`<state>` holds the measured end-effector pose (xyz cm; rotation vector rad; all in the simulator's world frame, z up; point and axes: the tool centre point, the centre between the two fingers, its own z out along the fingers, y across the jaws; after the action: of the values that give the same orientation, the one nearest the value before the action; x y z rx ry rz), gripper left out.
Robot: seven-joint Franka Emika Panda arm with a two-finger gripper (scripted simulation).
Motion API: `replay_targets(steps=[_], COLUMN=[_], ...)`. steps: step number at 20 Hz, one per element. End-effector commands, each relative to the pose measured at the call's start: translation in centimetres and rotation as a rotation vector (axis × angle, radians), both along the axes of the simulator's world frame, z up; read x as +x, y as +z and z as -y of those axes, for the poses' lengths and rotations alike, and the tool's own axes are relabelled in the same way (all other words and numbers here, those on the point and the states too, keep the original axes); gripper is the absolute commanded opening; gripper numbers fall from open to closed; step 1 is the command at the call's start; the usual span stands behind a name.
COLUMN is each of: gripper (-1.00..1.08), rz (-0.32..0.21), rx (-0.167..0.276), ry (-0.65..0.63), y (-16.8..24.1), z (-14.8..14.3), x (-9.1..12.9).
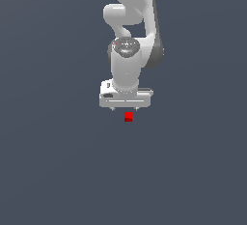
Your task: Pick up the red cube and move it to a goal position.
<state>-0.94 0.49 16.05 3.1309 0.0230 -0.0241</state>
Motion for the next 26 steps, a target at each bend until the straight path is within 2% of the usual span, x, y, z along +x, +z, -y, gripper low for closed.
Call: replay_targets(steps=[1,11,26], gripper=[1.0,1.0,1.0], rz=[0.0,0.003,0.013], rx=[0.0,0.002,0.009], ry=[0.0,-0.007,-0.032], y=[0.0,-2.4,-12.0], z=[0.0,-0.3,-1.7], x=[0.0,-0.9,-4.2])
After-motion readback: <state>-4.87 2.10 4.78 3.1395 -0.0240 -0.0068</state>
